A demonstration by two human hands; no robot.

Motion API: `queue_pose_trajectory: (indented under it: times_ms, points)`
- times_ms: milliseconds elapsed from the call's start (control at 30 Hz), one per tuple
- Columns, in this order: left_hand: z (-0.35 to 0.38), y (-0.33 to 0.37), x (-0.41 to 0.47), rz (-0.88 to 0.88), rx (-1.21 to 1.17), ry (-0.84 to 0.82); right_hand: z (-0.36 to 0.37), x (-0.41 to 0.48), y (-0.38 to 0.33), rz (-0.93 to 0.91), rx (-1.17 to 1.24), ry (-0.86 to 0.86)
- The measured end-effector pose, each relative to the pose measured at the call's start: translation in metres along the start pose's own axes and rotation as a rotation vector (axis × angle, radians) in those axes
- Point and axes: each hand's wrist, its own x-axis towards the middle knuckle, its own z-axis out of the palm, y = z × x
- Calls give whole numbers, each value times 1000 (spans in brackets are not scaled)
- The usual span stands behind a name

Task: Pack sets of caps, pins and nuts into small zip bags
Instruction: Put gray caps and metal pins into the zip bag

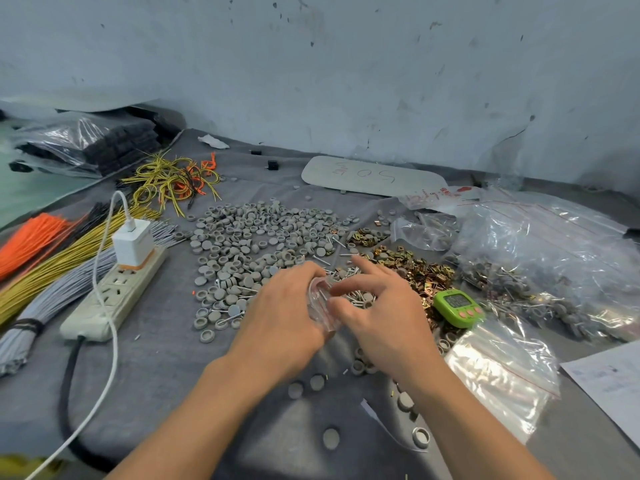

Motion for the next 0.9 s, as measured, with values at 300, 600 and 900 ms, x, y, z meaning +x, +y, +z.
queue_pose_trajectory:
  times_ms: [300,600,900]
  points:
    - [-24,-10,8,-126,-43,110,15,-7,10,59,-169,-133]
    - [-20,-15,8,-55,57,108,39,-9,12,-97,-402,-207]
    - [-20,-15,7,-35,87,93,31,0,17,-42,-114,110]
